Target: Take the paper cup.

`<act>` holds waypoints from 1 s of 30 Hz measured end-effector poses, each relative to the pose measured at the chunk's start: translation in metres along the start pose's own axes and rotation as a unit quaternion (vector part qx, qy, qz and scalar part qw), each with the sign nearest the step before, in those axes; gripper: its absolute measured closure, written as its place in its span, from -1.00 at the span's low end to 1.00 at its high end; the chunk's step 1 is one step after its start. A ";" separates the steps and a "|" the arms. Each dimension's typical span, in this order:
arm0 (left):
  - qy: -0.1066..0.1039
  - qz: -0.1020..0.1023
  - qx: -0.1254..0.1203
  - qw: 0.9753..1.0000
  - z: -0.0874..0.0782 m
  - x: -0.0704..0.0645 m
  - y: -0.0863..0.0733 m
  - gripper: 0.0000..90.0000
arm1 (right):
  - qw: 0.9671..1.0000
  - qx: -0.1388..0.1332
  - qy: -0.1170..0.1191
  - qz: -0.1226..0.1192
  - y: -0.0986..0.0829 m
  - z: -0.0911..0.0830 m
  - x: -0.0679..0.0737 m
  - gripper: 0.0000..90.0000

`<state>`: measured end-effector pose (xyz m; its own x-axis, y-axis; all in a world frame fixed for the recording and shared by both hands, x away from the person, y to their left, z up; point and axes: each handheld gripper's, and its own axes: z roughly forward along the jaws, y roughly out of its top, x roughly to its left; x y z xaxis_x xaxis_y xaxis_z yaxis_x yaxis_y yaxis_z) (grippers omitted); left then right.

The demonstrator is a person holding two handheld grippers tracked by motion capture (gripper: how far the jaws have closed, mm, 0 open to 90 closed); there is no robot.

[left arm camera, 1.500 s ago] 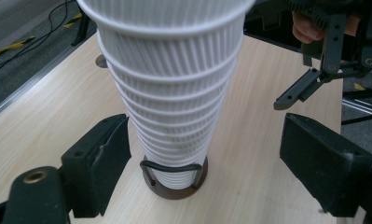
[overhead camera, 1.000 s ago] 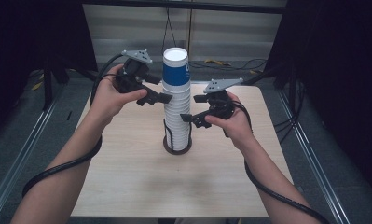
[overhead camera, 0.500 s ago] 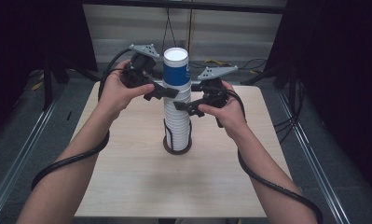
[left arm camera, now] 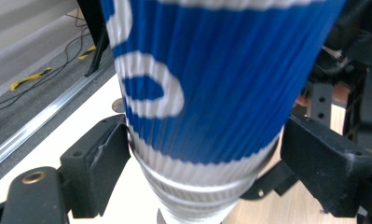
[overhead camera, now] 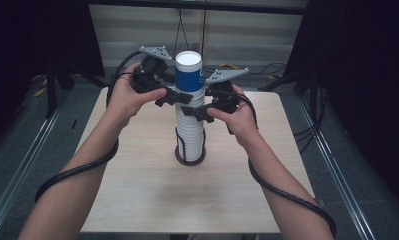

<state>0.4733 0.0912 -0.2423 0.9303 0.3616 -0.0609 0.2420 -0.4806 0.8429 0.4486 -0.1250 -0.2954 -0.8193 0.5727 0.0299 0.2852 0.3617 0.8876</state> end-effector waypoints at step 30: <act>0.000 -0.031 -0.132 0.991 0.005 -0.001 0.001 -0.59 | 1.000 -0.009 -0.002 0.000 -0.003 0.000 0.000 -0.73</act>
<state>0.4737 0.0863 -0.2436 0.9154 0.3850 -0.1173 0.2187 -0.2309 0.9481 0.4472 -0.1259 -0.2976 -0.8168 0.5762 0.0285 0.2766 0.3478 0.8958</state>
